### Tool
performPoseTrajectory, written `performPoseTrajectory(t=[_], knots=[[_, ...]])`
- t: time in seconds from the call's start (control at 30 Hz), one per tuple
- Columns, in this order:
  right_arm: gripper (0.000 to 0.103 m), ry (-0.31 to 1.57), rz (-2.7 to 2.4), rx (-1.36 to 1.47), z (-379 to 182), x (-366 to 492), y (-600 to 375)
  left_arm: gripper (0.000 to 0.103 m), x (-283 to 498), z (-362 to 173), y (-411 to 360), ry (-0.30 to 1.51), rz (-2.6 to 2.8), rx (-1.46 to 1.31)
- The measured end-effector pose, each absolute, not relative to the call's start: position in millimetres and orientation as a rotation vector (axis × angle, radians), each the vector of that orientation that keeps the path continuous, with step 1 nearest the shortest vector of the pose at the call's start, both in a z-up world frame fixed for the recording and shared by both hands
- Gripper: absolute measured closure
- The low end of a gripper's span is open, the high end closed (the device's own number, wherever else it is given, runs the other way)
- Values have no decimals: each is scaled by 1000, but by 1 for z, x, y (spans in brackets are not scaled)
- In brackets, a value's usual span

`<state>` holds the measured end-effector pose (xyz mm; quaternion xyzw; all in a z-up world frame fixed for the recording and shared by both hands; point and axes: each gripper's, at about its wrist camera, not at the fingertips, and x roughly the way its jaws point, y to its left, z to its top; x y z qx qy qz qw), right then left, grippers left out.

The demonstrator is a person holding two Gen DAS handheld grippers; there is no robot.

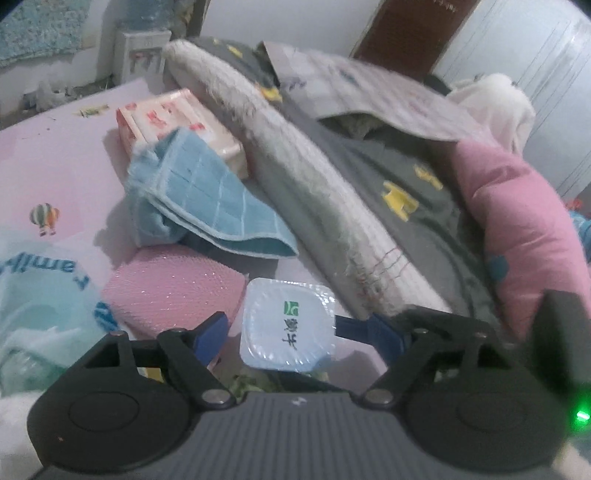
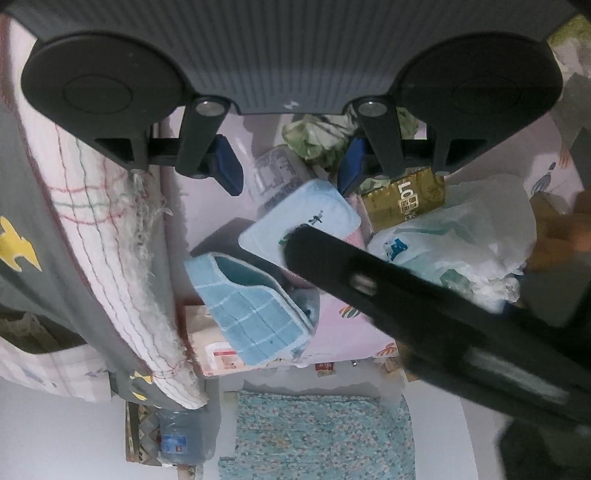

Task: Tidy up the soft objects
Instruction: 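Grasp the white yogurt cup with the left gripper, then grasp the light blue towel with the right gripper while the left holds the cup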

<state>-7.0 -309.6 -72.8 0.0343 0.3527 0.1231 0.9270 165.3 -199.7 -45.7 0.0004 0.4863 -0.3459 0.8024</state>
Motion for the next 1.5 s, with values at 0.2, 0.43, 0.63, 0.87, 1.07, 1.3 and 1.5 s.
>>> performPoseTrajectory(t=[0.2, 0.43, 0.63, 0.87, 1.07, 1.3, 1.5], knots=[[45, 697, 233, 94, -63, -25, -323, 35, 180, -68, -216, 1094, -724, 42], [40, 641, 207, 76, -34, -39, -345, 41, 178, -74, -211, 1082, -735, 9], [35, 570, 192, 136, -5, -31, -373, 42, 175, -70, -192, 1078, -704, -54], [25, 648, 269, 376, 8, 46, -386, 42, 167, -61, -162, 1065, -689, -142], [17, 844, 291, 507, -21, 146, -358, 42, 161, -57, -144, 1051, -697, -193], [11, 1000, 200, 409, -56, 211, -318, 42, 162, -67, -130, 1063, -701, -246], [26, 1035, 148, 306, -72, 214, -302, 42, 165, -73, -124, 1065, -709, -276]])
